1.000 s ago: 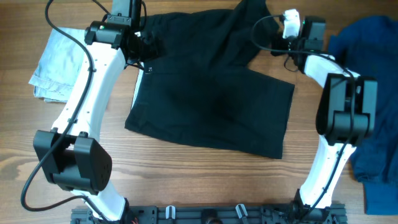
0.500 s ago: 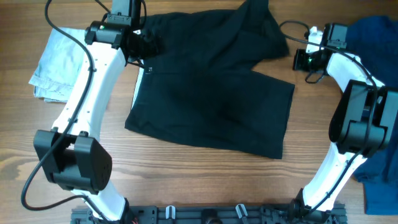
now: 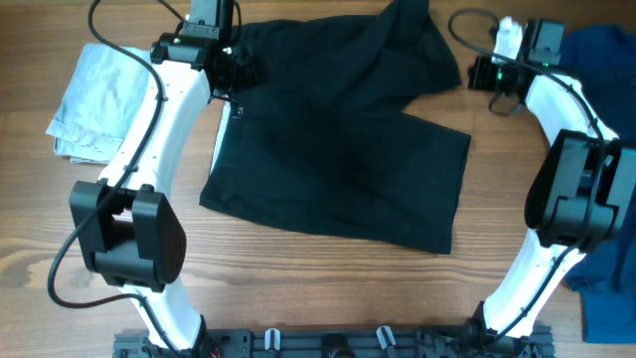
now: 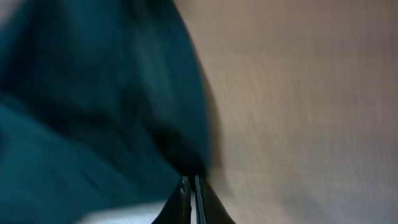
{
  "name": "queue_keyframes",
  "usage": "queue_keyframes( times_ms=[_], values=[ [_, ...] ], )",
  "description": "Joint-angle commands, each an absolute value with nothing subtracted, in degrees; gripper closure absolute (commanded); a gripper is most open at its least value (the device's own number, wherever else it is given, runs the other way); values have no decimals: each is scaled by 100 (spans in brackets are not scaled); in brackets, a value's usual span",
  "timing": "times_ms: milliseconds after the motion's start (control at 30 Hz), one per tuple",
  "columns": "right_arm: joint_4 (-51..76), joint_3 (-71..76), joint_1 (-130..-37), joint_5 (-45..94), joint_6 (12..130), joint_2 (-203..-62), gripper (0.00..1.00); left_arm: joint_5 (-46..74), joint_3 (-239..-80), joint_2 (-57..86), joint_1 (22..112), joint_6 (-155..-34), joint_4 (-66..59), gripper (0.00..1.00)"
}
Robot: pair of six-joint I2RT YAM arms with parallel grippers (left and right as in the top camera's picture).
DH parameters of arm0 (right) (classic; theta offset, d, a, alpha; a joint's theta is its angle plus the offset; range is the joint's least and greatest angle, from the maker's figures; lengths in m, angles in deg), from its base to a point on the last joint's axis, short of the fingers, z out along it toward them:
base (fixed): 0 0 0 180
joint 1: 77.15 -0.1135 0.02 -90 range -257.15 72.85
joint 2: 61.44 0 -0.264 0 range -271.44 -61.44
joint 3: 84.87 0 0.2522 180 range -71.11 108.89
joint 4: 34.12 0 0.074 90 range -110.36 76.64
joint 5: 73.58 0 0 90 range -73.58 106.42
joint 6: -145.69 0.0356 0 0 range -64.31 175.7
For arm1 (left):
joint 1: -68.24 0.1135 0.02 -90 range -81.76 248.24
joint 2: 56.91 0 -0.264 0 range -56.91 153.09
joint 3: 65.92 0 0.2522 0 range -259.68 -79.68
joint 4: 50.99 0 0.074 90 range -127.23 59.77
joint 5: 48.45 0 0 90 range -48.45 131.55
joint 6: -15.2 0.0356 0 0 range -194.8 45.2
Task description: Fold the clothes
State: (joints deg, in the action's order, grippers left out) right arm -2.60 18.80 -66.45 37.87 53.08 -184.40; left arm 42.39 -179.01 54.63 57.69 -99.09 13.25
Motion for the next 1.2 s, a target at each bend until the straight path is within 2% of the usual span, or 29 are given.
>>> queue_keyframes(
  times_ms=[0,200,400,767,867,1167],
  values=[
    [-824,2026,-7071,4161,5457,-18221,96,4313,-17877,5459,5773,-9968,1216,0],
    [-1834,2026,-7670,3121,5418,-18683,96,4315,-17879,5490,5773,-9964,1157,0],
    [-2164,2026,-7825,2959,5345,-19150,96,4315,-17879,5616,5773,-9962,1163,0],
    [-697,1930,-7775,2312,4928,-19362,96,4320,-17879,5629,5775,-9962,1072,0],
    [-144,1930,-7716,1881,5245,-19362,96,4381,-17879,5629,5775,-9962,1072,0],
    [1237,1930,-7329,1849,5879,-19360,96,4512,-17879,5629,5775,-9962,1072,0]
  ],
)
